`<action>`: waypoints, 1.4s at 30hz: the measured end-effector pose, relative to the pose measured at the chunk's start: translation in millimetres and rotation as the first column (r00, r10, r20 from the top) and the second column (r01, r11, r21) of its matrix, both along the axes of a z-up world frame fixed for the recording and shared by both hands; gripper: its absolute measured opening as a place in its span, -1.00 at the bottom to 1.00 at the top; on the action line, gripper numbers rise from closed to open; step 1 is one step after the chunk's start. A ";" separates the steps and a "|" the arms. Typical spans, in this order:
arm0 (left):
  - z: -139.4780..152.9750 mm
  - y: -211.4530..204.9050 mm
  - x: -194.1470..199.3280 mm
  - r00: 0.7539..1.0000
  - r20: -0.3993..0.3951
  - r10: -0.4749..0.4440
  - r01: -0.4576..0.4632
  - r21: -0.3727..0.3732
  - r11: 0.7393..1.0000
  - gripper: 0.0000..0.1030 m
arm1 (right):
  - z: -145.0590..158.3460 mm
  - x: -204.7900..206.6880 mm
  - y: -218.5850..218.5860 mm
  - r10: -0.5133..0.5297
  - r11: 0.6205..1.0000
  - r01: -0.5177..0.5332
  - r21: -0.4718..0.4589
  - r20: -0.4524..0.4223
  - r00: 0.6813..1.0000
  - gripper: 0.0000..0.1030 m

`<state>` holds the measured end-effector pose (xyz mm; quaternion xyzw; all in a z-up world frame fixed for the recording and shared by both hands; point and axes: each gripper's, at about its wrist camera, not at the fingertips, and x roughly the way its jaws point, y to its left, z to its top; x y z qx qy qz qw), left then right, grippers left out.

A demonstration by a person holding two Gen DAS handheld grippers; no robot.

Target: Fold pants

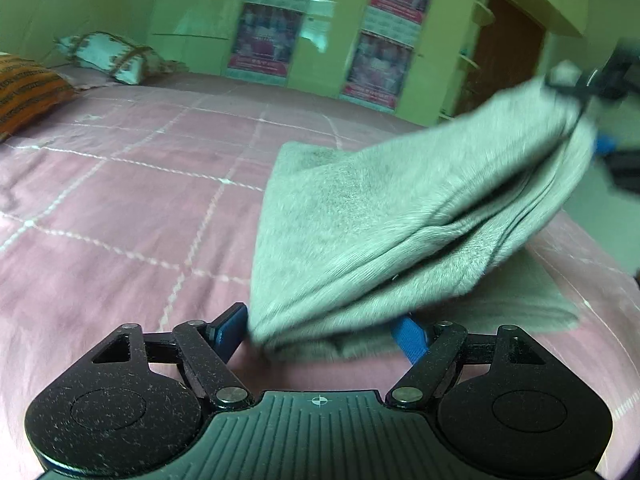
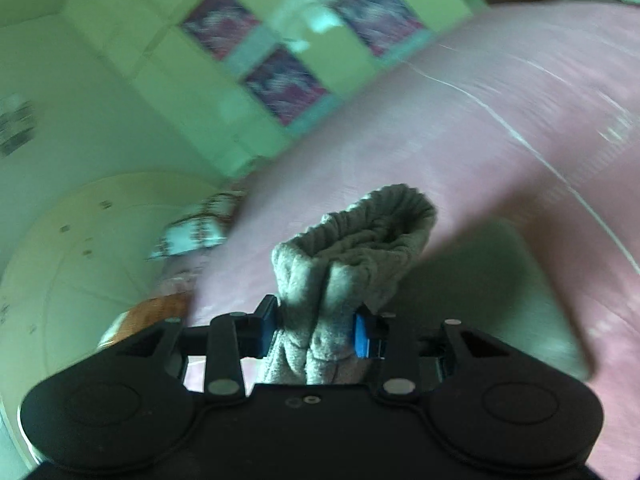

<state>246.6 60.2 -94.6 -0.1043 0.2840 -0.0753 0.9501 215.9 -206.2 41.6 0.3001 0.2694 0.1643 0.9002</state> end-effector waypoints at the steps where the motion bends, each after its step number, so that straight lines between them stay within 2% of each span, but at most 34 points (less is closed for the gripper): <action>1: 0.5 3.3 3.7 0.999 -0.004 0.052 -0.052 -0.008 0.999 0.51 | 11.6 -0.8 7.1 0.027 1.000 -0.027 -0.005 0.026 0.999 -0.57; 2: 0.2 10.0 5.6 0.991 -0.019 0.129 -0.130 -0.021 0.991 0.51 | 23.5 -3.0 13.6 0.055 0.998 -0.054 -0.012 0.053 0.997 -0.57; 3: -1.1 21.4 4.7 0.970 -0.039 0.238 -0.240 -0.045 0.970 0.51 | 35.6 -6.2 17.2 0.070 0.997 -0.069 -0.018 0.089 0.994 -0.57; 4: -4.3 33.1 1.9 0.963 -0.044 0.265 -0.268 -0.111 0.957 0.54 | 44.6 -8.8 17.6 0.077 0.997 -0.075 -0.023 0.121 0.990 -0.59; 5: -7.1 41.2 -2.6 0.964 -0.035 0.262 -0.264 -0.174 0.949 0.54 | 52.0 -12.6 15.2 0.075 0.997 -0.071 -0.034 0.149 0.986 -0.60; 6: -7.8 41.0 -5.8 0.968 -0.024 0.248 -0.248 -0.170 0.954 0.55 | 55.8 -15.6 10.8 0.058 0.998 -0.052 -0.042 0.168 0.984 -0.61; 7: -6.9 36.3 -7.8 0.970 -0.014 0.242 -0.241 -0.135 0.961 0.56 | 54.3 -17.9 3.4 0.039 0.998 -0.030 -0.052 0.181 0.983 -0.63; 9: -8.1 33.2 -9.2 0.971 -0.012 0.241 -0.240 -0.117 0.964 0.56 | 34.0 -19.8 -15.8 -0.023 0.995 0.039 -0.093 0.160 0.987 -0.64; 10: -9.7 32.0 -8.7 0.972 -0.014 0.235 -0.236 -0.107 0.966 0.56 | 10.7 -20.0 -30.7 -0.074 0.990 0.088 -0.109 0.126 0.989 -0.64; 11: -11.4 28.3 -7.1 0.975 -0.019 0.221 -0.222 -0.078 0.972 0.58 | -19.7 -16.2 -49.6 -0.131 0.987 0.134 -0.093 0.044 0.990 -0.64; 12: -13.8 22.5 -6.2 0.980 -0.014 0.198 -0.199 -0.031 0.980 0.64 | -56.8 -9.3 -70.5 -0.188 0.982 0.183 -0.054 -0.098 0.977 -0.64; 13: -14.3 16.7 -7.2 0.983 -0.001 0.182 -0.182 0.006 0.983 0.65 | -86.7 -5.7 -85.4 -0.220 0.975 0.221 -0.017 -0.226 0.949 -0.64; 14: -14.1 17.8 -8.0 0.983 0.000 0.181 -0.181 0.016 0.983 0.65 | -108.8 -8.6 -98.3 -0.218 0.968 0.244 0.058 -0.284 0.934 -0.63; 15: -14.6 19.5 -8.3 0.984 -0.003 0.178 -0.178 0.008 0.984 0.65 | -117.4 -15.0 -107.6 -0.207 0.958 0.251 0.138 -0.271 0.940 -0.63; 19: -11.4 18.7 -9.9 0.984 0.003 0.179 -0.179 0.016 0.984 0.65 | -107.7 -11.6 -104.1 -0.196 0.962 0.237 0.135 -0.258 0.946 -0.45; 21: -9.7 16.4 -12.7 0.984 0.003 0.179 -0.179 0.020 0.984 0.65 | -109.4 -4.3 -106.6 -0.194 0.960 0.242 0.144 -0.286 0.939 -0.26; 23: -7.5 14.2 -15.3 0.984 0.002 0.180 -0.180 0.025 0.983 0.65 | -110.9 0.2 -102.6 -0.175 0.964 0.226 0.138 -0.309 0.935 -0.20; 24: -6.8 13.6 -15.2 0.984 0.003 0.180 -0.180 0.030 0.983 0.65 | -105.6 6.5 -102.0 -0.169 0.969 0.215 0.126 -0.303 0.938 -0.54; 25: -6.8 13.3 -14.8 0.983 0.008 0.183 -0.183 0.033 0.983 0.65 | -94.0 9.3 -99.3 -0.160 0.975 0.195 0.108 -0.269 0.950 -0.61; 28: -3.5 7.5 -22.6 0.984 0.042 0.172 -0.174 0.039 0.984 0.66 | -48.5 -4.5 -91.2 -0.122 0.983 0.132 0.126 -0.088 0.989 -0.64; 31: -2.6 -3.6 -24.3 0.984 0.051 0.168 -0.172 0.097 0.980 0.74 | -27.3 -17.1 -90.5 -0.131 0.987 0.131 0.095 -0.002 0.991 -0.64; 32: -3.9 -3.6 -23.8 0.984 0.042 0.172 -0.175 0.098 0.980 0.76 | -34.4 -18.1 -94.1 -0.144 0.986 0.145 0.082 -0.013 0.989 -0.64; 33: -5.6 -2.2 -22.9 0.984 0.029 0.174 -0.176 0.090 0.980 0.78 | -53.2 -14.9 -100.2 -0.169 0.983 0.173 0.059 -0.063 0.984 -0.64; 34: -6.9 -1.1 -22.4 0.984 0.019 0.175 -0.176 0.086 0.981 0.79 | -78.0 -6.5 -107.5 -0.188 0.979 0.198 0.049 -0.160 0.969 -0.63; 35: -6.8 -1.2 -22.6 0.985 0.018 0.170 -0.171 0.084 0.982 0.80 | -109.0 3.2 -117.0 -0.188 0.973 0.219 0.070 -0.306 0.933 -0.63; 36: -6.0 -1.8 -23.1 0.986 0.018 0.166 -0.167 0.091 0.982 0.80 | -126.3 0.1 -127.1 -0.188 0.956 0.249 0.155 -0.327 0.926 -0.64; 37: -5.8 -1.6 -23.6 0.987 0.019 0.163 -0.164 0.094 0.982 0.80 | -128.1 -4.6 -131.3 -0.185 0.950 0.248 0.187 -0.303 0.935 -0.64; 39: -6.4 -1.1 -25.6 0.986 0.021 0.165 -0.166 0.083 0.983 0.80 | -116.7 -9.3 -121.8 -0.188 0.969 0.222 0.108 -0.262 0.946 -0.61; 42: -3.9 -4.4 -26.9 0.988 0.028 0.154 -0.156 0.104 0.982 0.81 | -105.6 -14.6 -121.6 -0.203 0.966 0.233 0.110 -0.229 0.952 -0.62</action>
